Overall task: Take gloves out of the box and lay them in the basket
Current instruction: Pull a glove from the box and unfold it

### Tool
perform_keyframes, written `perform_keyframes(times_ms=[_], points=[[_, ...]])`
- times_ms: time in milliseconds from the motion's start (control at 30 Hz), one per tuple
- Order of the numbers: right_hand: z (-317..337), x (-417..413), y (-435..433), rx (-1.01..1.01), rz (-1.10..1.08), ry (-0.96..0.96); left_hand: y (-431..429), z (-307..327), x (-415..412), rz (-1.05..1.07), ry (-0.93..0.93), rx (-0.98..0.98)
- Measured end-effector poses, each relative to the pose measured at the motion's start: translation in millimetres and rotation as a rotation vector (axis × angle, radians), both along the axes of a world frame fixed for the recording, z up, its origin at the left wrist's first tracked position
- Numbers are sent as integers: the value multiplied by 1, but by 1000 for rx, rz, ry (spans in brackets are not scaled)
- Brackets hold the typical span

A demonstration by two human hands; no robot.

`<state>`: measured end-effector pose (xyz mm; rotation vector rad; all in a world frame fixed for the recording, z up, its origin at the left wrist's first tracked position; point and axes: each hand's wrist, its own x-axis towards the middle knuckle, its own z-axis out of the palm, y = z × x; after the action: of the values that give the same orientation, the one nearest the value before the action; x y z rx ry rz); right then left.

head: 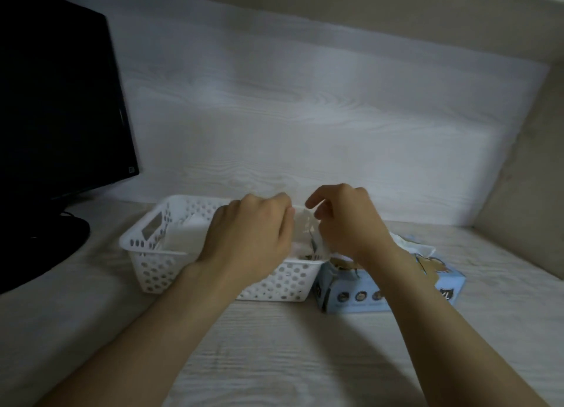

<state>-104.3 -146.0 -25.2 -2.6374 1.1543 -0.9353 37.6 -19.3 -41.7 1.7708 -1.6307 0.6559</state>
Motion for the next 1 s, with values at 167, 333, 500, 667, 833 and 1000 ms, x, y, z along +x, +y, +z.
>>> perform_keyframes(times_ms=[167,333,500,667,833,1000], points=[[-9,-47,-14,-41,-4,-59,-10,-21,-27,-235,-211,-55],[-18,-78,-16,-2,27,-73,-23,-37,-42,-215,-335,-101],[-26,-86,-20,73,44,-64,-32,-42,-51,-141,-380,-96],[-34,-82,-28,-21,101,-136,-37,-51,-54,-136,-493,-6],[-48,-75,-39,-166,140,-215,-38,-50,-58,-121,-551,35],[-50,-71,-41,-156,165,-344,-39,-48,-59,-125,-542,54]])
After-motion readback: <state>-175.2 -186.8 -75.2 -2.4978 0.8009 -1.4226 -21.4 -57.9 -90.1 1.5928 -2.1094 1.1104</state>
